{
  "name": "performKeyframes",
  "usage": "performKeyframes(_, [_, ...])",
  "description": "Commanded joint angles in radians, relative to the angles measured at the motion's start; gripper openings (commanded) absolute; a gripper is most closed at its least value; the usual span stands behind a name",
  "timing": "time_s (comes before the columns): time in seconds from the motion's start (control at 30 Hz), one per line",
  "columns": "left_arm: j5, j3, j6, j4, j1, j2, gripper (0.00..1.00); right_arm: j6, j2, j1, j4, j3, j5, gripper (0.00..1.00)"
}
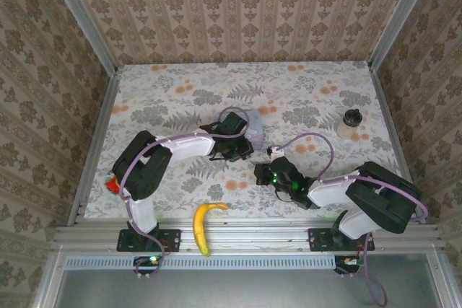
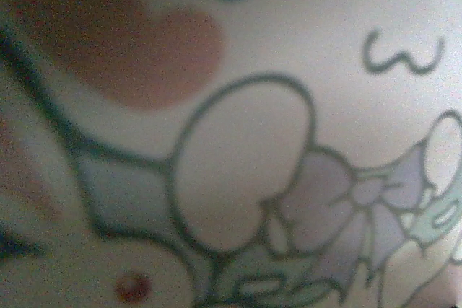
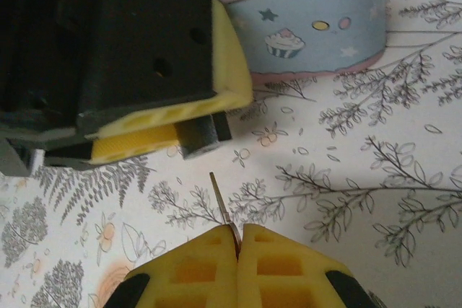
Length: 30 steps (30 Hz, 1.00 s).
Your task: Unlock the padlock with the key
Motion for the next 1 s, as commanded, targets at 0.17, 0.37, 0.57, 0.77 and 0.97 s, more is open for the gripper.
performKeyframes(0.17, [0.034, -0.030, -0.081, 0.084, 0.008, -0.011, 0.00, 0.062, 0.062, 0.006, 0.137, -0.017, 0.073, 0.00])
performKeyframes(0.37, [0.041, -0.067, -0.145, 0.142, 0.008, -0.016, 0.00, 0.102, 0.126, 0.007, 0.233, -0.036, 0.075, 0.00])
performKeyframes(0.57, [0.034, -0.100, -0.200, 0.207, 0.014, -0.018, 0.00, 0.119, 0.172, 0.002, 0.297, -0.041, 0.062, 0.00])
performKeyframes(0.77, [0.010, -0.137, -0.239, 0.265, 0.023, -0.031, 0.00, 0.117, 0.180, -0.007, 0.305, -0.041, 0.053, 0.00])
performKeyframes(0.97, [-0.045, -0.205, -0.282, 0.340, 0.037, -0.065, 0.00, 0.112, 0.187, -0.022, 0.309, -0.037, 0.039, 0.00])
